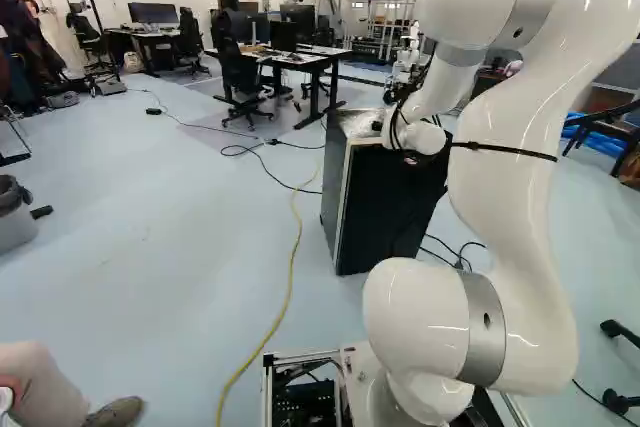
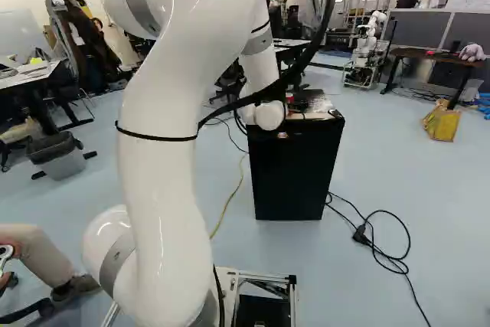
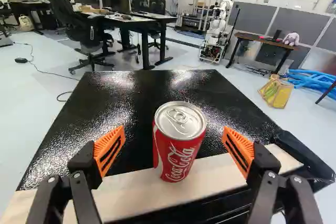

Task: Grab a drink from the fridge

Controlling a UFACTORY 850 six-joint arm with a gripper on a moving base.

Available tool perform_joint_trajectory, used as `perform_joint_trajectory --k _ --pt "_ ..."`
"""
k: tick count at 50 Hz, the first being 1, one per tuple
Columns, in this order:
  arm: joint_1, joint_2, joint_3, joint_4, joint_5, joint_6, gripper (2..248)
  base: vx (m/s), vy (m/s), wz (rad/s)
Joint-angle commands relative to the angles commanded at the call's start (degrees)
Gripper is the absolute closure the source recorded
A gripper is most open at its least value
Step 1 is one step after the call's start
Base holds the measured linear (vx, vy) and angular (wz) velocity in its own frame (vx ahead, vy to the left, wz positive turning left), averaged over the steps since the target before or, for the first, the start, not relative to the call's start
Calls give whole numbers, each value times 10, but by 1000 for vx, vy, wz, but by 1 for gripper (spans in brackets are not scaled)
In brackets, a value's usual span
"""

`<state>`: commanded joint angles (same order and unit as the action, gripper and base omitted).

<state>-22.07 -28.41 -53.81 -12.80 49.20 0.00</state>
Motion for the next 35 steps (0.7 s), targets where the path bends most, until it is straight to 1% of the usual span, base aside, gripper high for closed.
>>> perform_joint_trajectory --k 17,18,22,23,28,29,33,34,35 --pt "1 -3 -4 0 0 0 5 0 0 0" --pt "1 -3 -4 0 0 0 39 0 0 0" --pt "1 -3 -4 0 0 0 39 0 0 0" --pt "1 -3 -4 0 0 0 77 0 0 0" --pt "1 -3 -4 0 0 0 77 0 0 0" --pt "1 -3 -4 0 0 0 115 0 0 0" --pt "1 -3 -4 0 0 0 115 0 0 0" --pt "1 -3 -4 0 0 0 149 0 0 0" --pt "1 -3 -4 0 0 0 149 0 0 0"
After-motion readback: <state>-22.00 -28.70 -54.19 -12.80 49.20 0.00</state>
